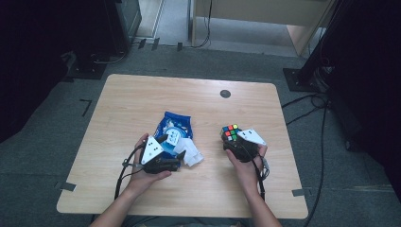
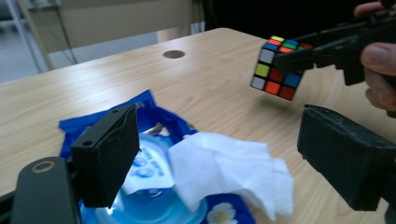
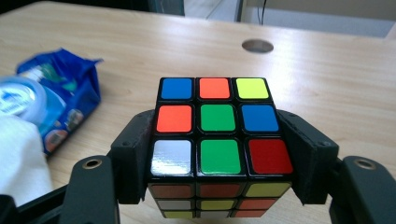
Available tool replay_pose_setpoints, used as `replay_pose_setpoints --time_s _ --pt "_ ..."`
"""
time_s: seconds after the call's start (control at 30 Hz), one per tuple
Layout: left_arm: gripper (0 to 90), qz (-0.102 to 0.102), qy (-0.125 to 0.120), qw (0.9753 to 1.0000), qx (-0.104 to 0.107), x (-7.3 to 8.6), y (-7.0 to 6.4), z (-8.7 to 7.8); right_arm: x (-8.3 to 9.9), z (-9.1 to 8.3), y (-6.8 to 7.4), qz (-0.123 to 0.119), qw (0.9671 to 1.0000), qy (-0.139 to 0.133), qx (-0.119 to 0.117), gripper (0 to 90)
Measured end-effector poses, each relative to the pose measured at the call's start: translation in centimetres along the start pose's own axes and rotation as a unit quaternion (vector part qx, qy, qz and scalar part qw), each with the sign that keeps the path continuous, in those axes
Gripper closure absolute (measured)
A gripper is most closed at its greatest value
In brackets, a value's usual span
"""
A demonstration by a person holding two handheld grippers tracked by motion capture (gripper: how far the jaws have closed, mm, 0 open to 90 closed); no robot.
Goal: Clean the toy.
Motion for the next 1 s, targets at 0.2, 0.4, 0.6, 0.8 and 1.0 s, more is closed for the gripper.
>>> replay_pose_setpoints --time_s 0.2,0.4,0.6,0.8,1.0 --pt "13.2 -0.016 0.007 0.9990 -0.040 0.3 1.3 -1.1 0.2 1.5 0.0 0.001 0.9998 0.019 0.005 34.4" --pt "13.3 -0.028 0.012 0.9978 -0.059 0.6 2.3 -2.1 0.6 2.8 0.8 -0.011 0.9993 0.036 0.003 34.4" --pt "13.4 -0.033 0.018 0.9971 -0.066 0.6 2.6 -2.8 1.1 3.3 1.1 -0.023 0.9989 0.041 0.005 34.4" --pt "13.4 -0.038 0.025 0.9968 -0.066 0.4 2.7 -3.5 1.1 3.0 1.1 -0.017 0.9990 0.040 -0.010 31.7" --pt "13.4 -0.055 0.029 0.9966 -0.054 0.4 2.7 -4.9 -0.1 0.3 2.0 -0.021 0.9996 0.020 -0.002 13.8"
Point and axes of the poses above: each handheld gripper's, and its own axes: z roughly forward along the jaws, x roughly out of its underside, y roughly to its left, the point moved 2 cm from there along z, roughly forward along the jaws, and after that the axes turned 5 degrees about z, right-handed, at the moved point
